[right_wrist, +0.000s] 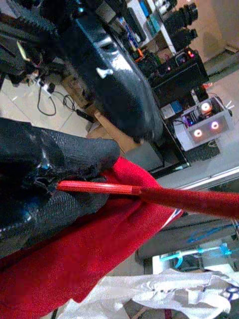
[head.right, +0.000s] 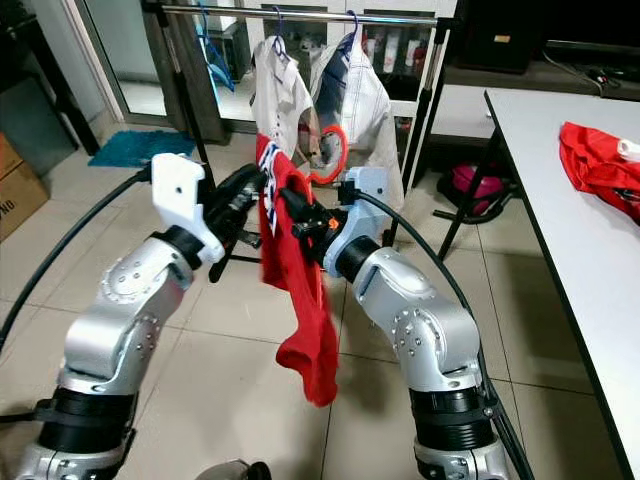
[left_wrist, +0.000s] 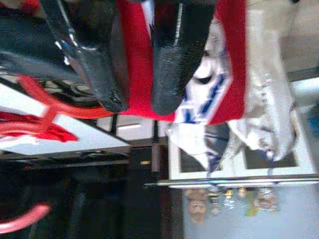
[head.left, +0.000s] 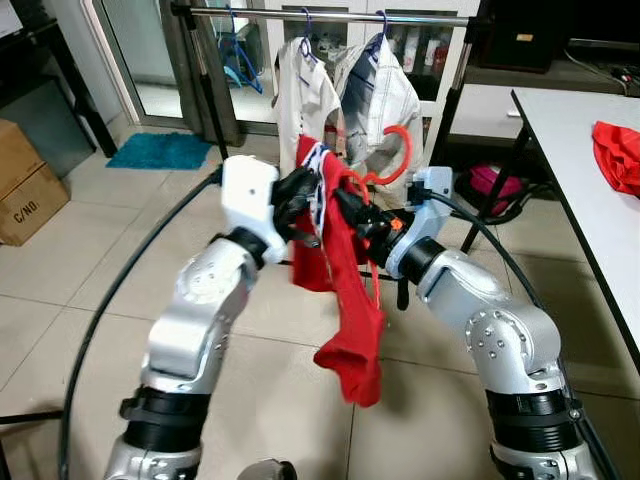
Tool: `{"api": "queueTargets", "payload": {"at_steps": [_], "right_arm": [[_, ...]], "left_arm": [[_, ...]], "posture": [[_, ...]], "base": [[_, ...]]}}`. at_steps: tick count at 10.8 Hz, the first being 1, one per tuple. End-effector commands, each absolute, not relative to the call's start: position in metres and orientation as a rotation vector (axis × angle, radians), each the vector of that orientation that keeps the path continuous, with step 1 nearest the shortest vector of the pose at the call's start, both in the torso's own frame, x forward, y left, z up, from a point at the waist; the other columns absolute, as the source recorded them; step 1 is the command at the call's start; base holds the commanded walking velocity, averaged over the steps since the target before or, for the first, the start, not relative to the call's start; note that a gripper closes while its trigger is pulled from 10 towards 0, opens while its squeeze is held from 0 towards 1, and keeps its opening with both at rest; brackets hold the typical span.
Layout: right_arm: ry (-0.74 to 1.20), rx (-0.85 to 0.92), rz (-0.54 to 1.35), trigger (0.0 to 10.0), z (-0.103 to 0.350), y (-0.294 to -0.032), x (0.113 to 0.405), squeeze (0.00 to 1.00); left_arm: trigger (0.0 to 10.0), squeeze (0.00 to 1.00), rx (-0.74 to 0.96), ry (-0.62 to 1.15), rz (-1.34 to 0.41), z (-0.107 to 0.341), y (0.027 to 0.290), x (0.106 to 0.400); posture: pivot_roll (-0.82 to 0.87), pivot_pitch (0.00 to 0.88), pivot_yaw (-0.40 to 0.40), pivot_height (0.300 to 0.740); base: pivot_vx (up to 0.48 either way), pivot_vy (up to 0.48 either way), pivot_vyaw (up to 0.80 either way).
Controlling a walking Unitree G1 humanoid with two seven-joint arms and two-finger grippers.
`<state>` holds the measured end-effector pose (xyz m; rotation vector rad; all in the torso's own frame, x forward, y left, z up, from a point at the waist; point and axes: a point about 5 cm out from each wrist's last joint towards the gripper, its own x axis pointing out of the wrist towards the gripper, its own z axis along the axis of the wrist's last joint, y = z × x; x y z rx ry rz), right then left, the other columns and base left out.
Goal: Hang hanger
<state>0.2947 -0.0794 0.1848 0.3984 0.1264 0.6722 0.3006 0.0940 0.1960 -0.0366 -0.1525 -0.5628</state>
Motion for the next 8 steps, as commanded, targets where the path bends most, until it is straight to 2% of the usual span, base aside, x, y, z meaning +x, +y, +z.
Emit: {"api": "queueTargets", "payload": {"at_steps": [1, 3, 4, 5, 6, 8], "right_arm": [[0.077, 0.4, 0.718, 10.0, 0.198, -0.075, 0.294, 0.0], [0.074, 0.396, 0.735, 10.0, 0.199, -0.074, 0.294, 0.0], [0.073, 0.396, 0.738, 10.0, 0.199, -0.074, 0.294, 0.0], [0.072, 0.397, 0.741, 10.0, 0.199, -0.073, 0.294, 0.0], [0.072, 0.398, 0.742, 10.0, 0.199, -0.073, 0.294, 0.0], [0.073, 0.4, 0.74, 10.0, 0.199, -0.073, 0.294, 0.0]], "left_arm": [[10.0, 1.0, -0.045, -0.167, -0.615, 0.2, 0.087, 0.301], [10.0, 1.0, -0.025, -0.149, -0.607, 0.196, 0.082, 0.3], [10.0, 0.36, 0.008, -0.128, -0.587, 0.192, 0.084, 0.302], [10.0, 0.0, 0.039, -0.112, -0.554, 0.189, 0.087, 0.304], [10.0, 0.0, 0.083, -0.101, -0.498, 0.188, 0.091, 0.308], [10.0, 0.0, 0.054, -0.083, -0.475, 0.186, 0.093, 0.31]], "posture": [[-0.15, 0.0, 0.049, 0.74], [-0.15, 0.0, 0.049, 0.74], [-0.15, 0.0, 0.049, 0.74], [-0.15, 0.0, 0.05, 0.74], [-0.16, 0.0, 0.052, 0.74], [-0.15, 0.0, 0.051, 0.74]], "base": [[0.0, 0.0, 0.0], [0.0, 0.0, 0.0], [0.0, 0.0, 0.0], [0.0, 0.0, 0.0], [0.0, 0.0, 0.0], [0.0, 0.0, 0.0]]}}
